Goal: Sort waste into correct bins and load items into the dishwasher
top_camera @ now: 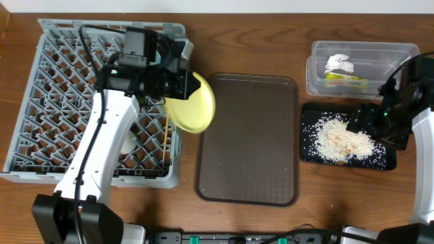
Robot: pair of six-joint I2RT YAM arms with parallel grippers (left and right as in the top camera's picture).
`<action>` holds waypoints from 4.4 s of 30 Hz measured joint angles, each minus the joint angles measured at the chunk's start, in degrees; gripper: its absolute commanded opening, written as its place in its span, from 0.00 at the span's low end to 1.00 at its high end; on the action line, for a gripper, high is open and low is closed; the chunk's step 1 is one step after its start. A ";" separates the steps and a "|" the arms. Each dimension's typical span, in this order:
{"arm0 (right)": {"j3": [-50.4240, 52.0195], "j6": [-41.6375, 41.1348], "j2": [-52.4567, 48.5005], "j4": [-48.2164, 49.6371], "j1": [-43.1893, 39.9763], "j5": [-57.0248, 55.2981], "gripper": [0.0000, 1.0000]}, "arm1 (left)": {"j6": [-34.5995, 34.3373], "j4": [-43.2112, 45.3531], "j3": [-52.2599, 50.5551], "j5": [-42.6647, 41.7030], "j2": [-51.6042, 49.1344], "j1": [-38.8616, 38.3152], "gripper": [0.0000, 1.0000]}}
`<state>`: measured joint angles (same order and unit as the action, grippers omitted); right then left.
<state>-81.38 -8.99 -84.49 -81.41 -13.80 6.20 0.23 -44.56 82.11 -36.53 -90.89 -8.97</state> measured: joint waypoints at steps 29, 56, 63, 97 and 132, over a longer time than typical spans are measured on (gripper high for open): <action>0.00 0.00 0.00 -0.17 0.00 0.00 0.84 | 4.83 1.55 -0.02 26.27 -0.31 -27.10 0.51; 0.00 0.00 0.00 -0.20 0.00 0.00 0.84 | 17.62 9.03 -0.35 35.12 -27.26 -41.35 0.52; 0.00 0.00 0.00 -0.20 0.00 0.00 0.84 | 17.75 10.40 -0.35 38.62 -28.28 -41.40 0.30; 0.00 0.00 0.00 -0.22 0.00 0.00 0.84 | 18.03 11.15 -0.13 70.44 -31.28 -44.02 0.08; 0.02 0.00 0.00 -0.42 0.00 0.00 0.84 | 9.22 2.23 -0.24 49.59 -2.97 -27.58 0.08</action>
<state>-81.36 -8.99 -84.49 -81.82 -13.80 6.20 9.45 -42.33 81.87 13.06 -93.86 -36.56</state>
